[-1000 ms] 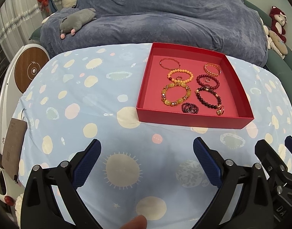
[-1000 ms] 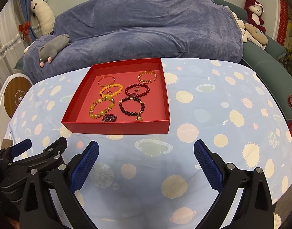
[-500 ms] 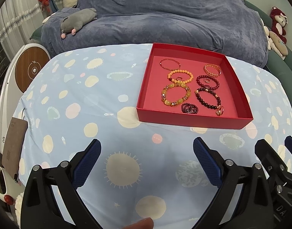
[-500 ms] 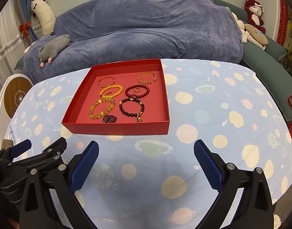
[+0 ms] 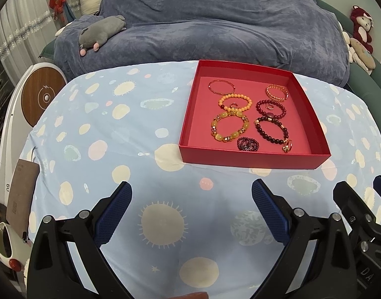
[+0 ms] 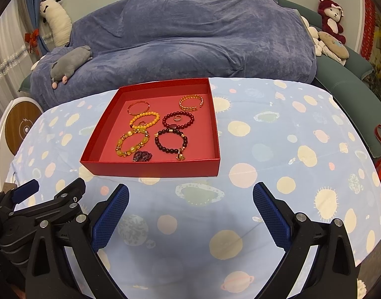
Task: Organize jewelry
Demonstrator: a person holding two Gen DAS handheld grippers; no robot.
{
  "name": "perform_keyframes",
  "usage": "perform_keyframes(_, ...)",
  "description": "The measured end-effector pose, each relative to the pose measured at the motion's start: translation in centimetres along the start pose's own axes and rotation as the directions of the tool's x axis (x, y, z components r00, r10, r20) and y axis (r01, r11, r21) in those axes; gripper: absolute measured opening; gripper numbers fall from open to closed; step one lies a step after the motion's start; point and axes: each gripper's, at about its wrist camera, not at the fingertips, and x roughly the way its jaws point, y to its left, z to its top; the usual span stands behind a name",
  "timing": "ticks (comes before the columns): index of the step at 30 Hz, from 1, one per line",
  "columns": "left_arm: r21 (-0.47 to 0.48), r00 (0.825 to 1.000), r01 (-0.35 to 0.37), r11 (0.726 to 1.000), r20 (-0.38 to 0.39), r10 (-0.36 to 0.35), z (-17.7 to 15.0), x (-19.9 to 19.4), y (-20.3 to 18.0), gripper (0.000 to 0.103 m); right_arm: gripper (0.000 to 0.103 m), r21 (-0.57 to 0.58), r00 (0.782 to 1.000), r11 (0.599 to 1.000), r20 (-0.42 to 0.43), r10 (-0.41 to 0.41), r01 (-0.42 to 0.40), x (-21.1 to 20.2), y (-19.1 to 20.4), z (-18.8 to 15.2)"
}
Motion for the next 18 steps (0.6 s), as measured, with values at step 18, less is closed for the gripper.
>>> perform_keyframes(18,0.010,1.000,-0.020,1.000,0.017,0.020,0.25,-0.15,-0.19,0.091,0.096,-0.002,1.000,1.000,0.001,-0.002,0.002,-0.04,-0.02,0.19)
